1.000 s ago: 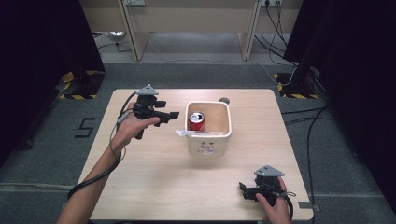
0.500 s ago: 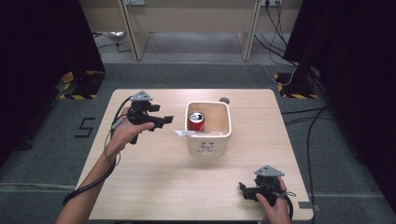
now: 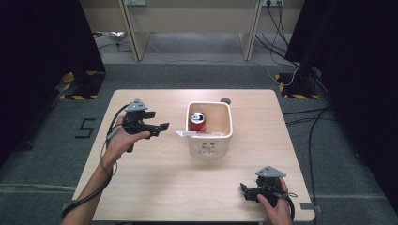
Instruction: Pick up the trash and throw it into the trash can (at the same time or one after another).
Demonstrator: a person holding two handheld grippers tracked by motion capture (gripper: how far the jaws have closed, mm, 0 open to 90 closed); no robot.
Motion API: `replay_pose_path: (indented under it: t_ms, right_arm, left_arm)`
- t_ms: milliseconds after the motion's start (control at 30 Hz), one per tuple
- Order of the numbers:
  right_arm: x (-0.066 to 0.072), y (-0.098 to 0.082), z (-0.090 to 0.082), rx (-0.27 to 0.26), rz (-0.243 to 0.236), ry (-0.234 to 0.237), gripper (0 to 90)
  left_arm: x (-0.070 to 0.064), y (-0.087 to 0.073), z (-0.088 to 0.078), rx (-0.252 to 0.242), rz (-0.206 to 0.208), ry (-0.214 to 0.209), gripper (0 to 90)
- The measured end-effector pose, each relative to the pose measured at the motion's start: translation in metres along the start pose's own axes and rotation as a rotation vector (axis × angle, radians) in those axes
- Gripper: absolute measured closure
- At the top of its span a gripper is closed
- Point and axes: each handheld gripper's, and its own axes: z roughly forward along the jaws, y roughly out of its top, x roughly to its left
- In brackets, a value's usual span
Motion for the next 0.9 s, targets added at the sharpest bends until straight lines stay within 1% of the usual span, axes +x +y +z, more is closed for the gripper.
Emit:
replay_pose_path:
  t_ms: [233,500,767,900]
  right_arm:
    - [0.000,0.000,0.000,0.002,0.001,0.001,0.2]
    - [0.000,0.000,0.000,0.001,0.000,0.000,0.2]
    - [0.000,0.000,0.000,0.001,0.000,0.000,0.2]
    - [0.000,0.000,0.000,0.002,0.001,0.000,0.2]
  left_arm:
    - [-0.003,-0.012,-0.002,0.009,0.000,0.009,19.9]
    - [-0.006,-0.025,0.000,0.003,-0.001,0.023,19.9]
    - [-0.005,-0.039,0.005,0.001,-0.027,0.025,19.9]
    - [-0.005,-0.045,0.007,0.002,-0.032,0.031,19.9]
